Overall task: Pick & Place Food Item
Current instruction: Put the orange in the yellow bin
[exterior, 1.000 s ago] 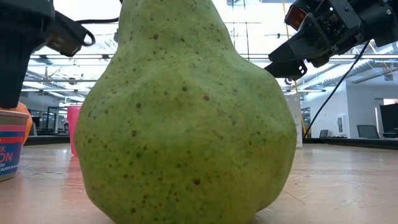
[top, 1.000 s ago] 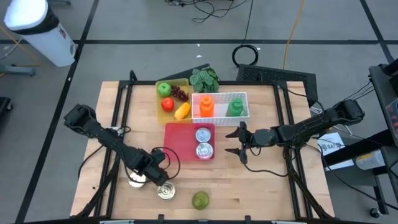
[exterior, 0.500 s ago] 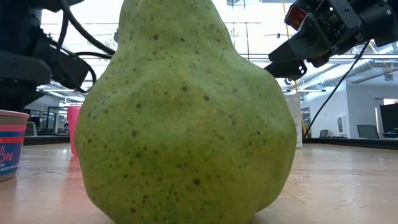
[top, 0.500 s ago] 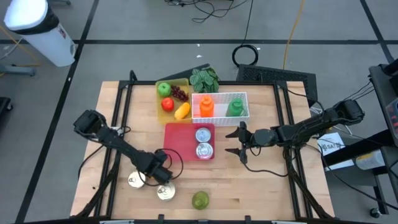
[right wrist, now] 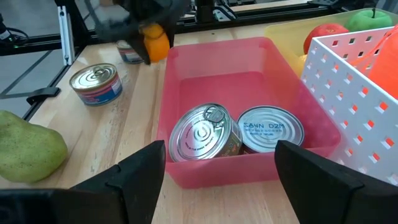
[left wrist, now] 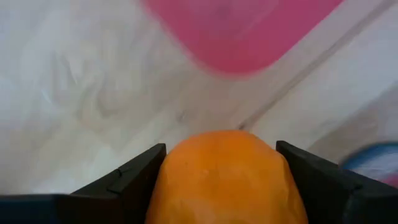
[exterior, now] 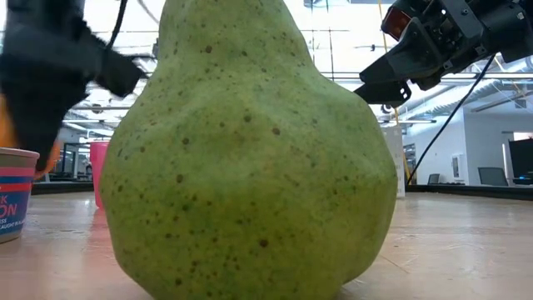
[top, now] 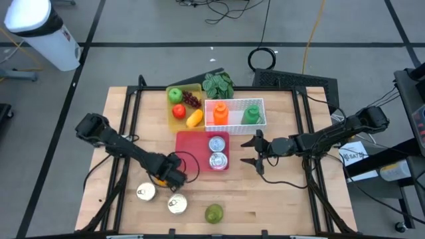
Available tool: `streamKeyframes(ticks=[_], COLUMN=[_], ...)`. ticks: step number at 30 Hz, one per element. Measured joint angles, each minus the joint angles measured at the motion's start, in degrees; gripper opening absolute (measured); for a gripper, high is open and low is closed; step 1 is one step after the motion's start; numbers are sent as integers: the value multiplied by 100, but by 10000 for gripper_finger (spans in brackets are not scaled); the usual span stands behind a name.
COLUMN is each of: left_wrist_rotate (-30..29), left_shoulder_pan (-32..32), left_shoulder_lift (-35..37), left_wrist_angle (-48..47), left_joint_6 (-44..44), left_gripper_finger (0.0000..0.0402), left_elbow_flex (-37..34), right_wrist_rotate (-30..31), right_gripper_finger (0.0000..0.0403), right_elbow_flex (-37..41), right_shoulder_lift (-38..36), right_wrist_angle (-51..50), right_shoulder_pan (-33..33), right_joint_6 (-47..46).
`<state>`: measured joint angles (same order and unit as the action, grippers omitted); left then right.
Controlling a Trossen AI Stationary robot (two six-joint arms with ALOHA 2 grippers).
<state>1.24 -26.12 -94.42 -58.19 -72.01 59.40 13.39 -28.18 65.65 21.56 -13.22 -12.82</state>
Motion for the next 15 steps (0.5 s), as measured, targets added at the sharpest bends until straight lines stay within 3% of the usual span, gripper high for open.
streamKeyframes(ticks=[3, 8, 12, 15], left_wrist_rotate=[-301, -1333, -2141, -2373], left_shoulder_pan=[239, 796, 1465, 2158], left_shoulder_lift=[287, 787, 1058, 1100], left_wrist_angle=[-281, -991, -1220, -1156], left_joint_6=[437, 1239, 1975, 2679], left_gripper_finger=[287, 287, 287, 287], left_elbow_flex=[226, 828, 1304, 1453], right_wrist_rotate=[0, 0, 0, 0], right_gripper_finger=[283, 283, 283, 283], right_elbow_flex=[0, 0, 0, 0], right_shoulder_lift=[0, 0, 0, 0], right_wrist_angle=[0, 0, 2, 2], right_shoulder_pan=[0, 0, 1, -1], right_joint_6=[0, 0, -2, -2])
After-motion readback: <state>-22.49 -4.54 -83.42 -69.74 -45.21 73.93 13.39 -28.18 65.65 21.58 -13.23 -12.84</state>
